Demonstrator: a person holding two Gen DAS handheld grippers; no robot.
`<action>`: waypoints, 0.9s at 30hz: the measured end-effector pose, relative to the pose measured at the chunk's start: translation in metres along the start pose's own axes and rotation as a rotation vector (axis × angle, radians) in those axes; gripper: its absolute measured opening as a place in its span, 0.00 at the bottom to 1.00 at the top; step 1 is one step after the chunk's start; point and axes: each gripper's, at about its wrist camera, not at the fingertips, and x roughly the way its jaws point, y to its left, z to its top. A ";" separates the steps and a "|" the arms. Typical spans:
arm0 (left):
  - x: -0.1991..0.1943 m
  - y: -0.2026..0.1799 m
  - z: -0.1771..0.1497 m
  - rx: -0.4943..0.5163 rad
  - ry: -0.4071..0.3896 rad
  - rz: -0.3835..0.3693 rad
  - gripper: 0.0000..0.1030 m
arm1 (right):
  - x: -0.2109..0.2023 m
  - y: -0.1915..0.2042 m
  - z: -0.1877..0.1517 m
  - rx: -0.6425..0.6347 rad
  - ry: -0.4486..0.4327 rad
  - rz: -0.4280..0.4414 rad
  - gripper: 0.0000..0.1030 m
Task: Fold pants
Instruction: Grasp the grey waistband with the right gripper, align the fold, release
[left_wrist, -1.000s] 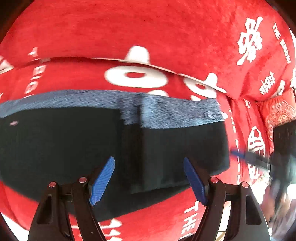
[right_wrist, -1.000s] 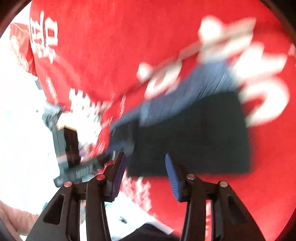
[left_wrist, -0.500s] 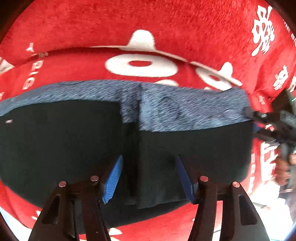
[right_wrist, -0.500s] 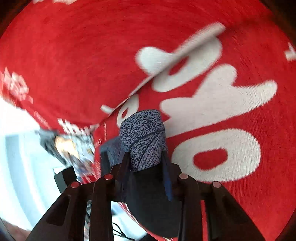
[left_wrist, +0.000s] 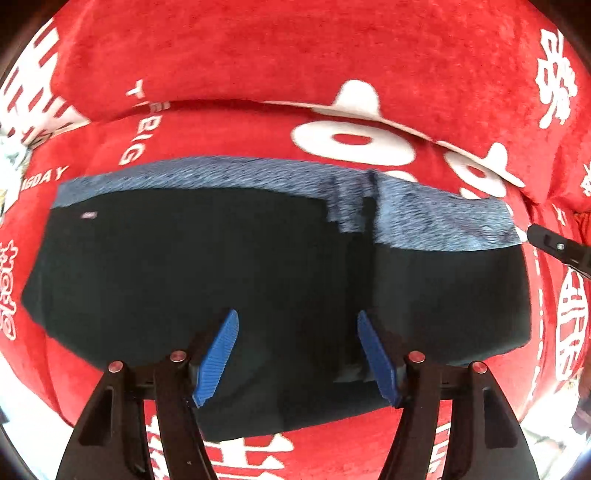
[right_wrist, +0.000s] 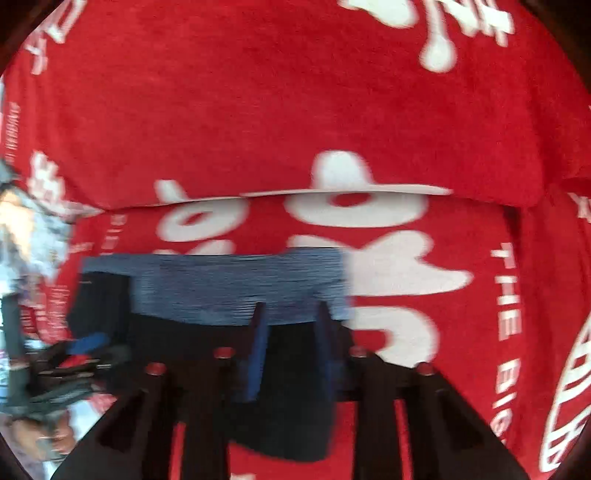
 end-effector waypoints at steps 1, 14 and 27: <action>0.001 0.003 -0.002 -0.006 0.007 0.020 0.67 | 0.004 0.009 0.001 -0.008 0.022 0.046 0.26; 0.005 0.052 -0.030 -0.075 0.074 0.127 0.77 | 0.091 0.156 -0.019 -0.119 0.189 0.221 0.26; -0.005 0.083 -0.043 -0.104 0.120 0.155 0.77 | 0.041 0.169 -0.072 -0.258 0.123 0.012 0.63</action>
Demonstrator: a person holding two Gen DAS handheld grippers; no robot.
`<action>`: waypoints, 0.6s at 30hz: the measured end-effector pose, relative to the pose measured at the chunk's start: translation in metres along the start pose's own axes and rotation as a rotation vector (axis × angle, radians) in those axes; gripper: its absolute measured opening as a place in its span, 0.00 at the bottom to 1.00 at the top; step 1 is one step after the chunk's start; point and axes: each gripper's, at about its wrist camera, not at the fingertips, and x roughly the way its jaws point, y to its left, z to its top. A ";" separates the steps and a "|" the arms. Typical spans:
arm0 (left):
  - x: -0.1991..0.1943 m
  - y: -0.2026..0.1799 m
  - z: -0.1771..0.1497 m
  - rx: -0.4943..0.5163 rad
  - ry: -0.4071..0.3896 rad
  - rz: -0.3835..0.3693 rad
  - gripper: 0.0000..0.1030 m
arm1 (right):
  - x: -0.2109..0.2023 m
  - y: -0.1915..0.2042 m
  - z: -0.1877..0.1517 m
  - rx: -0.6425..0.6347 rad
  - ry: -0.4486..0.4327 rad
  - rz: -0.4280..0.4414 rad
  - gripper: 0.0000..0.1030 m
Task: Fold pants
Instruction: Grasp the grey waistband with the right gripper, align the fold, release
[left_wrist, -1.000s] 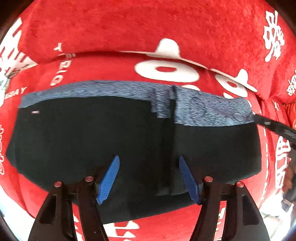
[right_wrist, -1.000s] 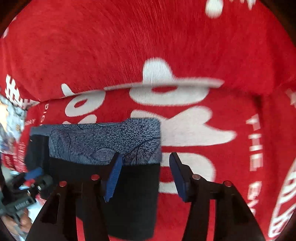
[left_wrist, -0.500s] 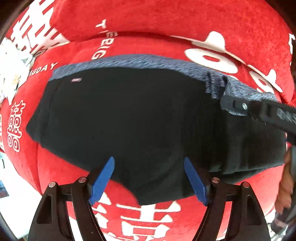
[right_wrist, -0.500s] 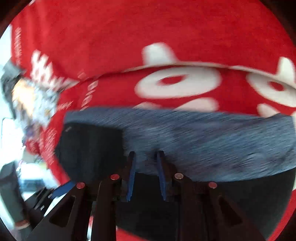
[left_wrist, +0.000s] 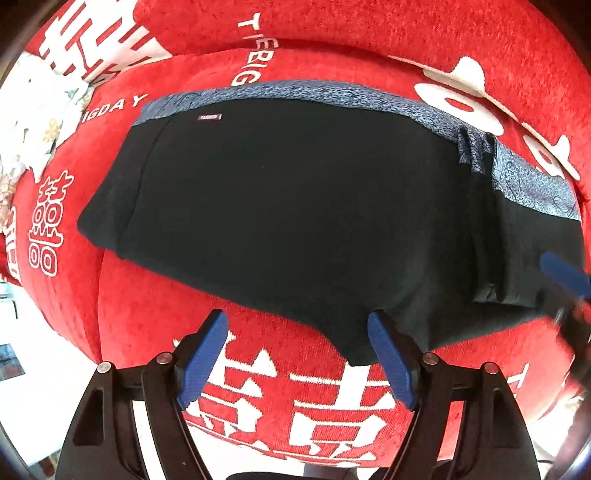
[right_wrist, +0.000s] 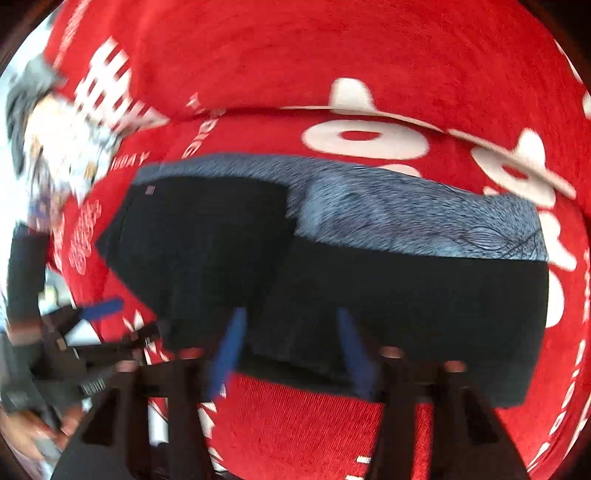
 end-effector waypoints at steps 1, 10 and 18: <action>-0.001 0.004 0.000 -0.005 0.000 -0.003 0.77 | 0.003 0.009 -0.003 -0.044 0.001 -0.023 0.63; 0.000 0.021 0.002 -0.013 0.016 0.008 0.77 | 0.035 0.047 -0.014 -0.216 0.044 -0.190 0.21; -0.006 0.017 -0.002 0.001 0.019 0.006 0.77 | 0.004 0.048 -0.012 -0.138 0.031 -0.081 0.47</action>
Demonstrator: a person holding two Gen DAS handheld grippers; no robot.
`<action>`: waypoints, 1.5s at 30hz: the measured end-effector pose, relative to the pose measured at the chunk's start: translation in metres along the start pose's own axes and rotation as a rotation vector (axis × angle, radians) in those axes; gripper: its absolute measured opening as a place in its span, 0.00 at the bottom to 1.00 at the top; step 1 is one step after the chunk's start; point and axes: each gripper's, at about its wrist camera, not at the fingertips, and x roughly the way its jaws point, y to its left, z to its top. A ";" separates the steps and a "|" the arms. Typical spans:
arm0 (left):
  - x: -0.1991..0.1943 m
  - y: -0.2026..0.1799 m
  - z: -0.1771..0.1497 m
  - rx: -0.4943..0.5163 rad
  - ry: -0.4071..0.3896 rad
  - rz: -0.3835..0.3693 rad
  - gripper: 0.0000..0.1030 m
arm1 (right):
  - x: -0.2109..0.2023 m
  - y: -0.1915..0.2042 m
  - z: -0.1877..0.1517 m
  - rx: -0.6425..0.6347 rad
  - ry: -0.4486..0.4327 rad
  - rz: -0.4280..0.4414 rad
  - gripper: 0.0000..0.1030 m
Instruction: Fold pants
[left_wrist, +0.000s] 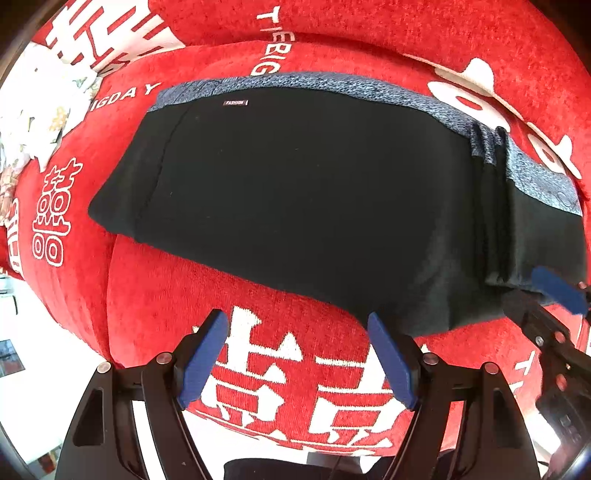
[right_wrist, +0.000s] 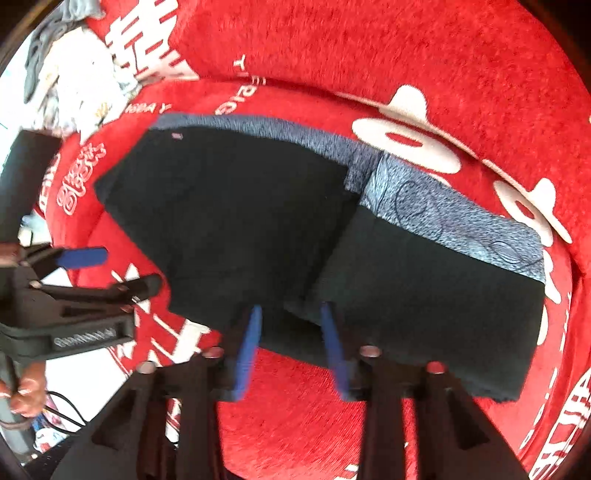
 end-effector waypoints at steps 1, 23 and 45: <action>-0.002 -0.002 -0.001 0.005 -0.003 -0.001 0.77 | -0.004 0.000 0.000 0.015 -0.008 0.007 0.53; -0.040 -0.037 -0.041 -0.005 -0.051 -0.105 1.00 | -0.042 -0.046 -0.051 0.249 0.017 0.024 0.83; -0.002 0.138 -0.009 -0.281 -0.079 -0.255 1.00 | 0.010 0.027 0.006 0.217 0.080 0.055 0.83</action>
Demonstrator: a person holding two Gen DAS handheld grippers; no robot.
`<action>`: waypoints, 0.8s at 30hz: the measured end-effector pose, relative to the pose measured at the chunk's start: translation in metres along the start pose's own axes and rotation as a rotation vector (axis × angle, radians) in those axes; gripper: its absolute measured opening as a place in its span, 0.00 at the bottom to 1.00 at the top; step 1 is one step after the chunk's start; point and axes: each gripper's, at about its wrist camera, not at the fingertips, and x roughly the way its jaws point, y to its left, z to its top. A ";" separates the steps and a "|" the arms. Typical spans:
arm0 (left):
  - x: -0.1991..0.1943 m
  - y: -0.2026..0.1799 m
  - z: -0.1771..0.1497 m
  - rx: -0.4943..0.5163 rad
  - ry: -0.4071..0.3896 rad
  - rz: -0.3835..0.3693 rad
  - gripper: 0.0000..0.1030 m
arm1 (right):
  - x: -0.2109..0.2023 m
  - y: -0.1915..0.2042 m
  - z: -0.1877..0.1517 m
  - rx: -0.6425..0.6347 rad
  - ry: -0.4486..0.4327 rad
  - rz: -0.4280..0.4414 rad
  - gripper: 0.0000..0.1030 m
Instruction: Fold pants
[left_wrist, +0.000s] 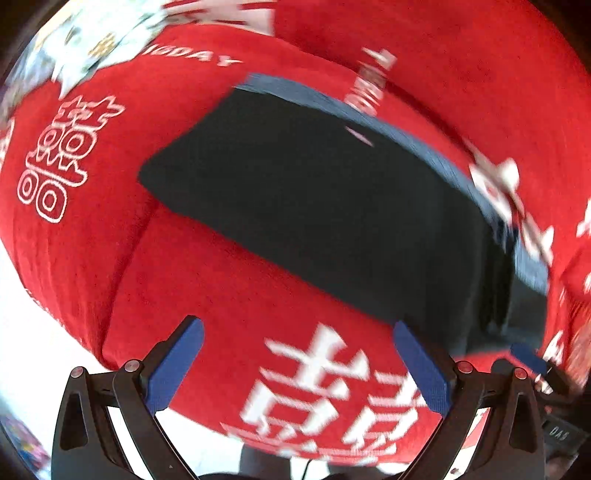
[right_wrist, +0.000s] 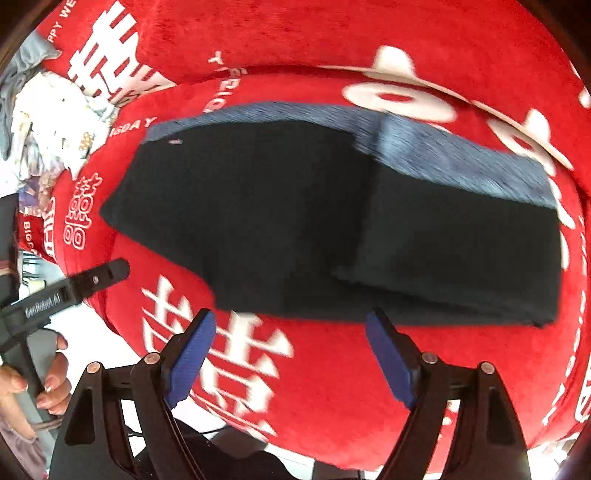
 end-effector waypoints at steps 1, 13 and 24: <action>0.002 0.009 0.005 -0.019 -0.004 -0.015 1.00 | 0.003 0.007 0.006 -0.005 -0.004 0.003 0.83; 0.050 0.082 0.046 -0.209 -0.031 -0.364 1.00 | 0.071 0.047 0.046 -0.006 0.018 0.042 0.84; 0.051 0.045 0.064 -0.157 -0.047 -0.324 0.96 | 0.075 0.041 0.046 -0.007 0.017 0.063 0.85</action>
